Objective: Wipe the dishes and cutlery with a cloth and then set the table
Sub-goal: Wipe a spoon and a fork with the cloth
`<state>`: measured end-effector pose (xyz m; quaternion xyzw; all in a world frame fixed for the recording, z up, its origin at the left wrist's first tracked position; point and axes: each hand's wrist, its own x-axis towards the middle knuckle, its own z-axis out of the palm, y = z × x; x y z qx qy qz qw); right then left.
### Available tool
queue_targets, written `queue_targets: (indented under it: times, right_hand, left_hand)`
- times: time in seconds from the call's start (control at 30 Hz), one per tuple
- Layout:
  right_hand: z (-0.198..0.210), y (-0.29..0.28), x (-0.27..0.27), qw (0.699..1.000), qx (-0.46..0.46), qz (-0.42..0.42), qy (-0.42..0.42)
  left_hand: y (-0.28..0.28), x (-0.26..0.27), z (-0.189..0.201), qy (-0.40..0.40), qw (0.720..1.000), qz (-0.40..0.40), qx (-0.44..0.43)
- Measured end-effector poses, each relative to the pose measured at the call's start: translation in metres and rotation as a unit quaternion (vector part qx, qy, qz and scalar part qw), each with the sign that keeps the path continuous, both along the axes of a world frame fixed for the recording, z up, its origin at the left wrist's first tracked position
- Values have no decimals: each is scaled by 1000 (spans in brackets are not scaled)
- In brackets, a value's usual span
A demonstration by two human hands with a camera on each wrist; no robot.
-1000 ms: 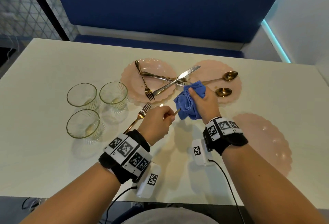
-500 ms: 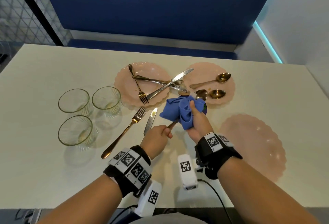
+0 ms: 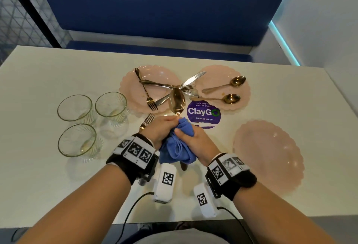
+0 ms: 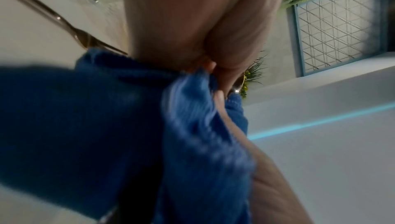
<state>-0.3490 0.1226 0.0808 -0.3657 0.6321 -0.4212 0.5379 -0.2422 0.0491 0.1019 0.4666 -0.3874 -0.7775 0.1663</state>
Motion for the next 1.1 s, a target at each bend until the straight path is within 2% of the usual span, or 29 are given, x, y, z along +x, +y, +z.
queue_targets:
  times: [0.07, 0.17, 0.27, 0.33, 0.4, 0.47, 0.5, 0.57, 0.63, 0.73, 0.83, 0.97, 1.1]
  right_hand:
    - [-4, 6, 5, 1000, 15, 16, -6]
    - [-11, 18, 6, 997, 47, 45, -30]
    - [-10, 24, -3, 995, 67, 63, -37]
    - [-8, 29, -15, 992, 82, 100, -12]
    - [-4, 32, -32, 992, 83, 87, -34]
    - [5, 32, -52, 986, 59, -12, -159]
    - [10, 31, -63, 971, 39, -60, -228]
    - [16, 26, -82, 934, -7, -132, -332]
    - [17, 20, -94, 910, -44, -162, -380]
    - [14, 14, -99, 905, -61, -156, -392]
    - [11, 10, -93, 898, -62, -155, -407]
    - [9, 8, -85, 889, -63, -185, -415]
    - [7, 4, -85, 875, -54, -180, -445]
  left_hand:
    - [2, -1, -10, 12, 998, 37, 41]
    - [-2, 0, -19, -6, 997, 72, 37]
    - [-10, -2, -20, 10, 985, 168, 46]
    - [-19, 4, -21, 18, 975, 218, 45]
    - [-24, 13, -25, -28, 982, 189, -13]
    - [-15, 14, -33, -106, 986, 90, -88]
    - [-6, 10, -38, -146, 982, 35, -118]
    - [16, 0, -54, -215, 955, -61, -193]
    - [34, -10, -66, -257, 925, -111, -258]
    - [52, -17, -76, -294, 904, -123, -284]
    - [60, -17, -80, -318, 896, -127, -284]
    - [59, -12, -78, -339, 872, -143, -324]
    - [40, 14, -71, -381, 847, -96, -357]
